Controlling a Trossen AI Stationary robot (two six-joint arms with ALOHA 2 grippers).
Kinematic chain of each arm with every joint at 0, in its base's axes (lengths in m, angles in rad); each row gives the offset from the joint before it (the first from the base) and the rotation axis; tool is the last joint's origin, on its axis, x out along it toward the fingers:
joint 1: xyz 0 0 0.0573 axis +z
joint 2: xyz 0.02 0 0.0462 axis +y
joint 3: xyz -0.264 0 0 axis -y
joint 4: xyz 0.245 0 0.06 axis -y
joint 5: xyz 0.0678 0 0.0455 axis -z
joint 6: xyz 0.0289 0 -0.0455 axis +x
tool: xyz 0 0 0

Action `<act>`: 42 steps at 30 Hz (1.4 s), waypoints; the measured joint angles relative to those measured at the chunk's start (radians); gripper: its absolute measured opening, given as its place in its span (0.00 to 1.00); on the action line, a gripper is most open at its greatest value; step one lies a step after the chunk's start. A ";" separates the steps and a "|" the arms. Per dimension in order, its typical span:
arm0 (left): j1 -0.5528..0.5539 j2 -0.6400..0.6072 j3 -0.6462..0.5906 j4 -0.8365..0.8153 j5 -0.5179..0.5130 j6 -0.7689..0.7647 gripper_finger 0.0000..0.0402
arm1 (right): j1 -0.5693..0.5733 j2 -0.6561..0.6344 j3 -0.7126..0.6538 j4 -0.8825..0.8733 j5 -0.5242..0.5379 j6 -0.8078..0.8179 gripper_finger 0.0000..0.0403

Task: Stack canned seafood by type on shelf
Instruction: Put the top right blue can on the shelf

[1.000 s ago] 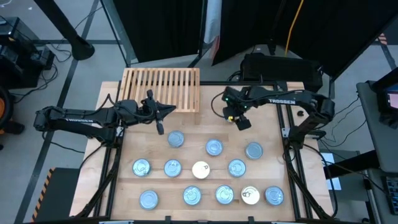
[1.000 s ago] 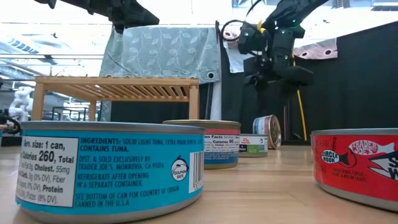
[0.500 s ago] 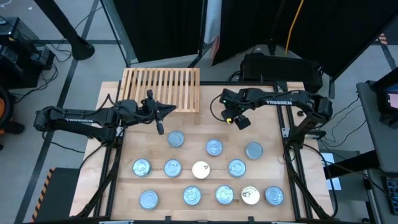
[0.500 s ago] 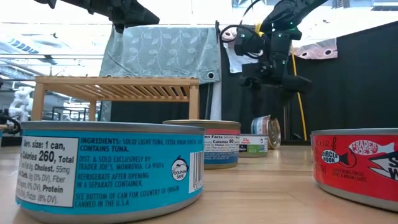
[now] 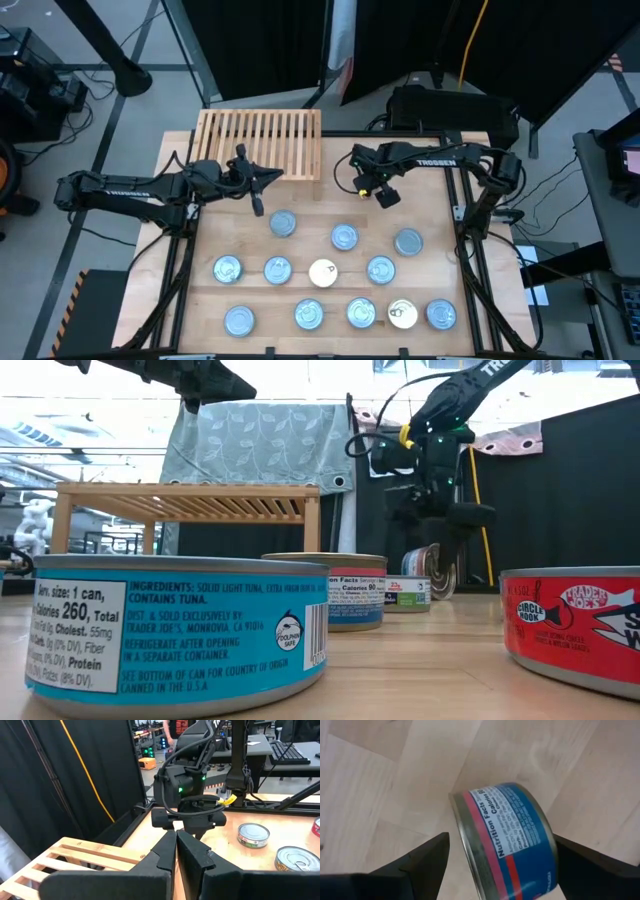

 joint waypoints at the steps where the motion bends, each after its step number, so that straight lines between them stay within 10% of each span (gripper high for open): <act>1: 0.000 0.000 0.000 0.000 0.000 0.002 0.06 | 0.001 0.000 0.000 0.000 0.000 0.007 0.77; 13: 0.007 0.000 0.000 0.000 -0.014 0.052 0.06 | 0.021 -0.017 0.001 -0.056 -0.001 0.089 0.43; 19: 0.008 0.000 0.000 0.004 -0.018 0.072 0.06 | 0.056 -0.017 0.035 -0.151 -0.012 0.194 0.42; 27: -0.082 0.000 0.000 0.097 0.023 0.347 0.09 | 0.081 -0.048 0.207 -0.304 -0.340 0.423 0.46; 42: -0.333 0.119 0.001 0.178 0.017 1.001 0.68 | 0.079 -0.110 0.326 -0.061 -0.798 0.815 0.48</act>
